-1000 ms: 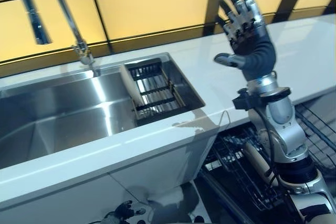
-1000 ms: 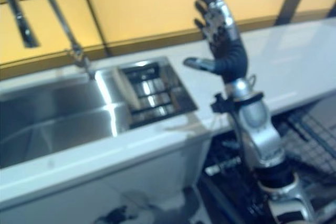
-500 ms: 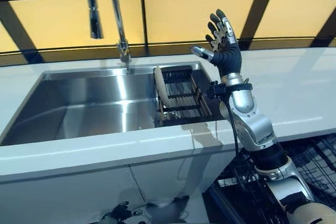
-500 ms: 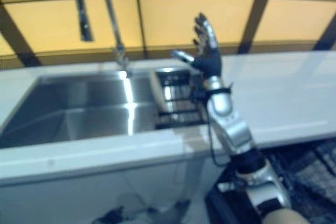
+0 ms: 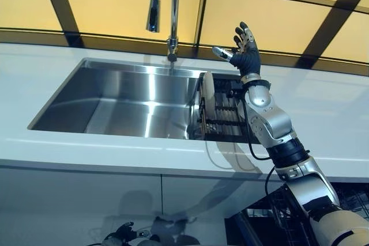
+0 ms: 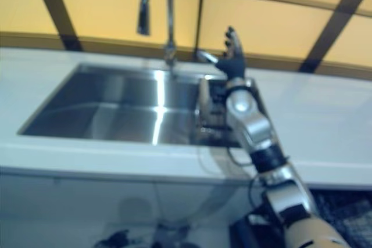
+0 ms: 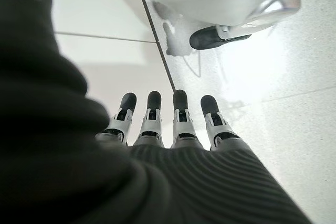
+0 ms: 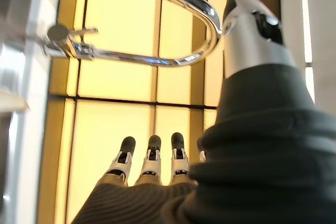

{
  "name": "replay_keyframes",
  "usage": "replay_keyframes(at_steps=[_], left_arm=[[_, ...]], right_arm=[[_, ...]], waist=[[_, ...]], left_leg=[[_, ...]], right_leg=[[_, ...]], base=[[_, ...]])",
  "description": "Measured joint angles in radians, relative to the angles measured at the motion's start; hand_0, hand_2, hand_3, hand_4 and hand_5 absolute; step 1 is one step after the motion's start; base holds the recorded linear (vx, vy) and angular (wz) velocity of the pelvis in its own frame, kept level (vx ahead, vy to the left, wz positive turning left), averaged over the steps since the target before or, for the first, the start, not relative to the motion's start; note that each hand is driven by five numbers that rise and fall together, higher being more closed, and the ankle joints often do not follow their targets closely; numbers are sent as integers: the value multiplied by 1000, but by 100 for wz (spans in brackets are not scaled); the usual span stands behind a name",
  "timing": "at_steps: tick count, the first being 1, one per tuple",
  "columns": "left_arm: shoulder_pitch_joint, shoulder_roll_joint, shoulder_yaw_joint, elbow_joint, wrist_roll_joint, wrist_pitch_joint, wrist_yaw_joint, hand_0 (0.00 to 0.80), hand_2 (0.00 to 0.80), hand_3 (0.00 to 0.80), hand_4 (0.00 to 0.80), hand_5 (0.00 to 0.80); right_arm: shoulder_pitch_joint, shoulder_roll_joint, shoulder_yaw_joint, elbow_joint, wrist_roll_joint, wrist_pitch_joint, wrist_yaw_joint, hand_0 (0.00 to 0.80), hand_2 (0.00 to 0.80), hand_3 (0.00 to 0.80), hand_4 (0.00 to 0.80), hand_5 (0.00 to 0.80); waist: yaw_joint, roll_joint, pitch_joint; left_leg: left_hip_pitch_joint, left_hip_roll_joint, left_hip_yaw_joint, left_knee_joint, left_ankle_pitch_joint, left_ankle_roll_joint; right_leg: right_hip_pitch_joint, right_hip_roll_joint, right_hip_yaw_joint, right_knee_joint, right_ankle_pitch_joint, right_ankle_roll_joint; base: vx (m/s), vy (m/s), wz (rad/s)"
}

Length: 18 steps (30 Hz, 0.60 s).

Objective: Take plates into dishwasher

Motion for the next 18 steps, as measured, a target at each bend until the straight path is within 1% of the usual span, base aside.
replay_keyframes(at_steps=[3, 7, 10, 12, 15, 18], left_arm=[[-11, 6, -1, 1, 0, 0, -1, 0, 0, 0, 0, 0], [-16, 8, -10, 2, 0, 0, -5, 0, 0, 0, 0, 0], [-26, 17, -10, 2, 0, 0, -8, 0, 0, 0, 0, 0], [-31, 20, -11, 2, 0, 1, -12, 0, 0, 0, 0, 0], [-34, 20, -11, 2, 0, 1, -13, 0, 0, 0, 0, 0], [-35, 22, -12, 3, 0, 2, -17, 0, 0, 0, 0, 0]], right_arm=[[-19, 0, -16, 38, 38, 17, -13, 0, 0, 0, 0, 0], [-43, 0, -17, 78, 56, 33, -31, 0, 0, 0, 0, 0], [-66, -1, -20, 97, 66, 57, -33, 0, 0, 0, 0, 0], [-89, -2, -20, 113, 80, 81, -35, 0, 0, 0, 0, 0], [-114, -2, -20, 166, 96, 111, -46, 0, 0, 0, 0, 0], [-147, -4, -19, 202, 108, 125, -53, 0, 0, 0, 0, 0]], waist=[[2, -7, 9], [4, -9, 10], [6, -19, 15], [16, -27, 19], [23, -30, 20], [24, -34, 20]], left_leg=[[-16, -10, -7, 22, -10, 8], [-19, -15, -10, 38, -16, 16], [-22, -15, -10, 45, -17, 16], [-36, -15, -10, 62, -22, 14], [-47, -14, -10, 87, -32, 12], [-62, -15, -10, 108, -37, 11]], right_leg=[[-8, -13, 0, 20, -4, -6], [-13, -25, 0, 42, -7, -11], [-13, -25, 0, 44, -8, -13], [-20, -23, 1, 45, -9, -14], [-24, -21, 1, 55, -10, -14], [-27, -21, 1, 55, -18, -15]], base=[[22, 14, 11], [9, 1, 2], [0, 0, 0], [3, -38, -1], [0, 0, 0], [0, 0, 0]])
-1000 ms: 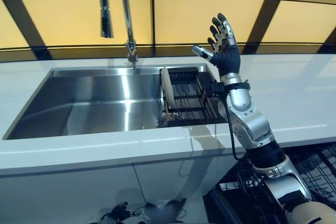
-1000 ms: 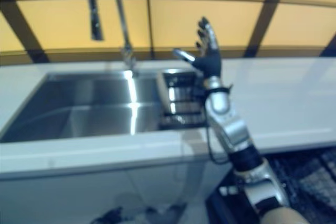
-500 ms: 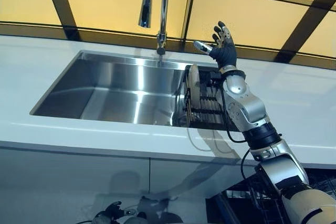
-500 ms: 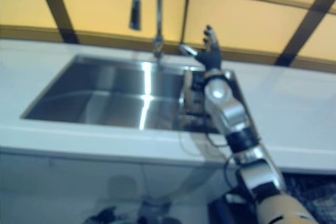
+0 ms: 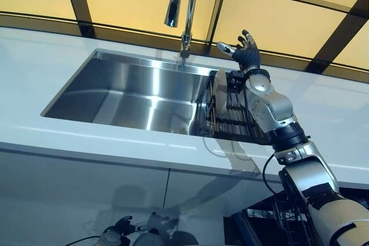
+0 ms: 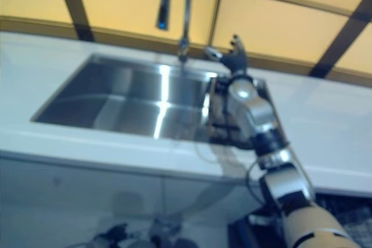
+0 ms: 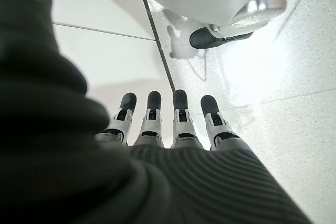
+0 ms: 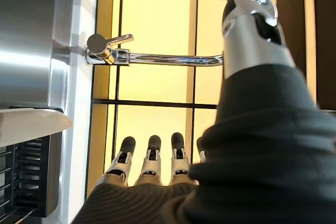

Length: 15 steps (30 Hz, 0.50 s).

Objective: Take plates into dishwasher

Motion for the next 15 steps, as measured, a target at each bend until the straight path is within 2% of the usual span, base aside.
replay_keyframes(at_steps=[15], left_arm=[[-16, 13, -9, 10, 0, 18, -1, 0, 0, 0, 0, 0]], right_arm=[[-59, -5, 6, 64, 65, 92, 8, 0, 0, 0, 0, 0]], waist=[[-1, -20, -5]], left_leg=[[-41, 2, 0, 99, -51, 5]], right_leg=[[-8, -2, 2, 36, -9, 22]], base=[[0, 0, 0]])
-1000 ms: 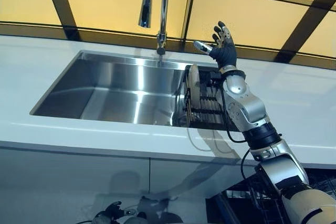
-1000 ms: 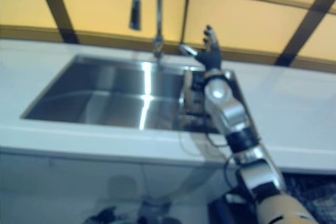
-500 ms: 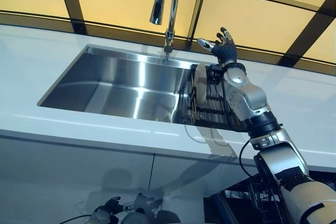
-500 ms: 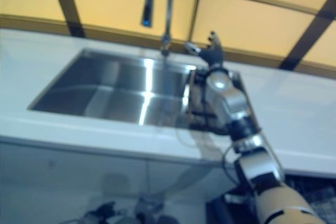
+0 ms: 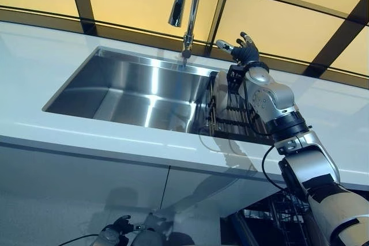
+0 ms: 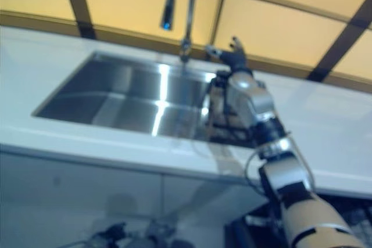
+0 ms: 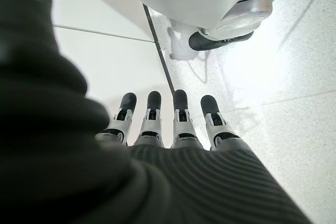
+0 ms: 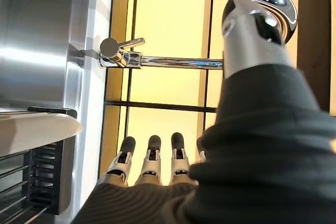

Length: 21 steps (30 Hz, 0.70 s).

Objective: Take plates into dishwasher

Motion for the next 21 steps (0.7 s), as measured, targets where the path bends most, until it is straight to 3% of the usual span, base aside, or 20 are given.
replay_keyframes(at_steps=[12, 21], left_arm=[[-9, 4, 0, 1, -1, 0, 1, 0, 0, 0, 0, 0], [-10, 5, 0, 1, -29, 2, 2, 0, 0, 0, 0, 0]], right_arm=[[-1, 0, 5, 67, 29, 75, 22, 0, 0, 0, 0, 0], [-1, 0, 5, 112, 30, 87, 22, 0, 0, 0, 0, 0]], waist=[[-1, 1, 1], [-1, 1, 0]], left_leg=[[1, 11, 2, -1, -2, -2], [1, 7, 2, 0, -2, -2]], right_leg=[[-15, 0, 0, 31, 0, -2], [-14, -1, 1, 32, -5, -10]], base=[[0, 0, 0], [0, 0, 0]])
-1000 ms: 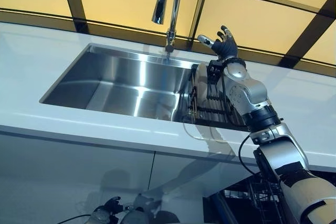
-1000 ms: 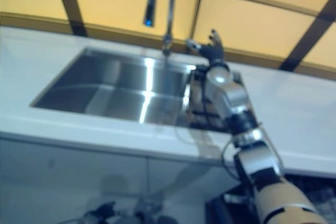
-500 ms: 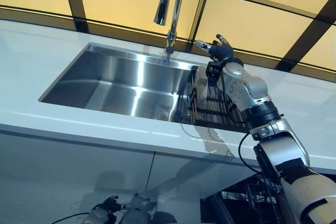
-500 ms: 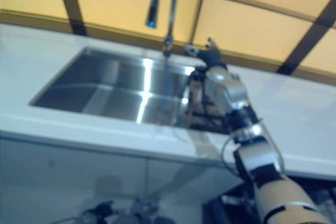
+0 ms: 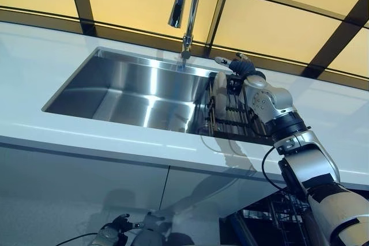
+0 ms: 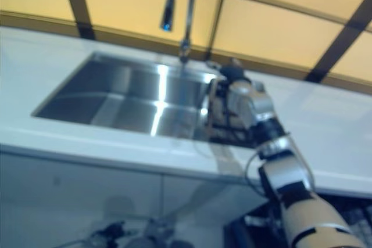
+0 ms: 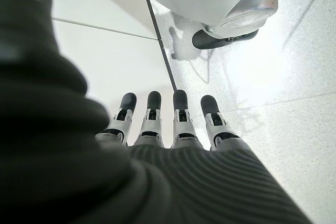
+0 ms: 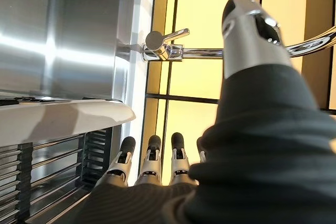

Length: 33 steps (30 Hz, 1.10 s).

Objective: Take plates into dishwasher

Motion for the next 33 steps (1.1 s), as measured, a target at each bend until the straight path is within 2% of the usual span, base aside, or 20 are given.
replay_keyframes(at_steps=[17, 33], left_arm=[[-1, 0, -1, 9, -10, -1, 5, 0, 0, 0, 0, 0], [-1, 1, -9, 9, -10, -1, 15, 0, 0, 0, 0, 0]], right_arm=[[0, 0, 37, 43, -4, 83, 109, 0, 0, 0, 0, 0], [6, 0, 38, 43, -5, 111, 137, 0, 0, 0, 0, 0]], waist=[[-3, 5, -16], [-5, 5, -17]], left_leg=[[0, 8, 0, -3, 0, 0], [4, 10, 1, -12, 1, 0]], right_leg=[[-10, 0, 0, 15, 0, 0], [-20, -2, 1, 37, 1, -1]], base=[[0, 0, 0], [0, 0, 0]])
